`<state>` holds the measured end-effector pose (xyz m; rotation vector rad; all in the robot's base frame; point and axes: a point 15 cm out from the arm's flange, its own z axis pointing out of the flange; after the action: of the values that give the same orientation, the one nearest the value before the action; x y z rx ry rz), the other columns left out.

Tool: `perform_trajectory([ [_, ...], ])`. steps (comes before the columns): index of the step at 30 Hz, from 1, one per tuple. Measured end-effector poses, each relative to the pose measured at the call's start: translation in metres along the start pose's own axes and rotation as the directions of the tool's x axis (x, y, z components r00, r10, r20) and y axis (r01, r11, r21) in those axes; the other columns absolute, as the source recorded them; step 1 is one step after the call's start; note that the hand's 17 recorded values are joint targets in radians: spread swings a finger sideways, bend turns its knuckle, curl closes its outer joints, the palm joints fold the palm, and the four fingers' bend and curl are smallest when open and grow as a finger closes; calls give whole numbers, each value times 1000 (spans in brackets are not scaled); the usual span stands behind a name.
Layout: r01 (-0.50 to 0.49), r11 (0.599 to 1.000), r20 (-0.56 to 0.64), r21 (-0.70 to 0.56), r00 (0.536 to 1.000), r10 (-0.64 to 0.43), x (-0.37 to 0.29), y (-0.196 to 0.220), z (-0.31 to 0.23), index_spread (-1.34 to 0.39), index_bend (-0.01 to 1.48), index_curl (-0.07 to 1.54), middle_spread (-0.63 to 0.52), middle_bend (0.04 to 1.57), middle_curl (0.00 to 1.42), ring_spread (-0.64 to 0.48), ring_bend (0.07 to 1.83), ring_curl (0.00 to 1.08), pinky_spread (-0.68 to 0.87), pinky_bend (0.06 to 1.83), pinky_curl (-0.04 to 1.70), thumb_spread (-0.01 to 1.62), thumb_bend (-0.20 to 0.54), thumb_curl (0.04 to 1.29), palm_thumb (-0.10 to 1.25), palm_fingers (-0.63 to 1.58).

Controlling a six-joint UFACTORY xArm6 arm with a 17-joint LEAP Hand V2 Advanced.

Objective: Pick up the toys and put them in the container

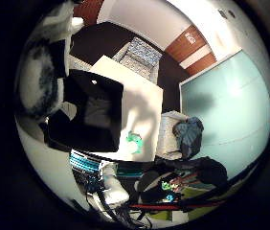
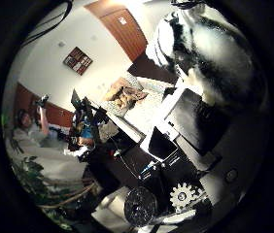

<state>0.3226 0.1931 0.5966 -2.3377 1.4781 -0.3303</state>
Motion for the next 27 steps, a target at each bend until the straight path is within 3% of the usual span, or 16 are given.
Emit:
perform_trajectory([
  [3, -15, 1000, -6, -5, 1000, 15, 4, 0, 2, -363, 794, 1027, -217, 1118, 966, -252, 1291, 788, -266, 1130, 1013, 992, -23, 699, 880, 1092],
  [7, -39, 999, -21, -12, 999, 39, 15, 2, 3, -380, 457, 907, -216, 988, 832, -265, 1173, 657, -408, 1013, 848, 1102, -30, 584, 757, 1010],
  [9, -50, 999, -27, -23, 998, 49, 21, 5, 6, -430, 246, 825, -236, 862, 767, -276, 1106, 608, -494, 980, 784, 1146, -28, 526, 710, 771],
  [11, -47, 998, -31, -41, 998, 46, 22, 8, 13, -492, 187, 749, -233, 636, 687, -261, 1024, 566, -490, 996, 757, 1169, -27, 472, 669, 527],
  [13, -44, 997, -34, -65, 999, 42, 22, 11, 24, -516, 229, 696, -186, 459, 602, -187, 929, 524, -336, 879, 751, 1173, -29, 436, 635, 248],
  [19, -40, 992, -41, -119, 999, 36, 23, 22, 48, -502, 194, 500, -47, 245, 434, 92, 592, 343, 267, 764, 636, 1157, -23, 363, 578, 25],
  [23, -38, 991, -43, -129, 999, 33, 23, 25, 51, -510, 188, 432, -29, 185, 380, 156, 459, 280, 420, 666, 535, 1152, -19, 343, 583, 24],
  [27, -56, 993, -50, -107, 997, 51, 33, 38, 36, -489, 176, 379, -25, 180, 344, 170, 425, 262, 453, 619, 471, 1150, -20, 331, 587, 46],
])
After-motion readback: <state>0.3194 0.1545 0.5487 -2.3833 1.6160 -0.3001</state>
